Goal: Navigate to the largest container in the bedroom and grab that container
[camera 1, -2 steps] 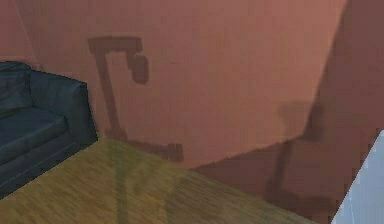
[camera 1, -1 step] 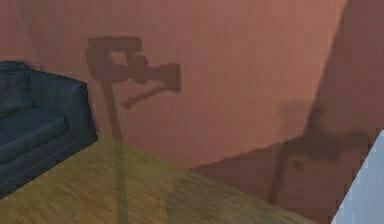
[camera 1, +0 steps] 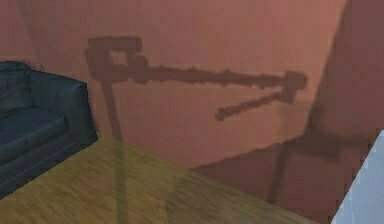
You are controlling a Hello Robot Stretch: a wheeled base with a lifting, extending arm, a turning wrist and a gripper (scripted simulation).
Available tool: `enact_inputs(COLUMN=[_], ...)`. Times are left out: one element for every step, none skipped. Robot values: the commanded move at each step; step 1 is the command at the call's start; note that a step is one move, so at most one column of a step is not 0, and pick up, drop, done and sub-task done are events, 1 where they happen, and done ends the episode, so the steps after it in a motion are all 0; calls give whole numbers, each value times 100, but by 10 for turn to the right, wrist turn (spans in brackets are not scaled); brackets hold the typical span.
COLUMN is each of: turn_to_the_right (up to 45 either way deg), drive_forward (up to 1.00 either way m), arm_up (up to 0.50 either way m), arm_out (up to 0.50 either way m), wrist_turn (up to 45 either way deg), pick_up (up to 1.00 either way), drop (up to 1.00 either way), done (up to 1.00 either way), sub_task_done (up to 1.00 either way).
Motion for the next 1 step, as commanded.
enact_inputs(turn_to_the_right=[0], drive_forward=[0], arm_up=[0], arm_out=[0], wrist_turn=[450], pick_up=[0], drop=[0], done=[0], sub_task_done=[0])
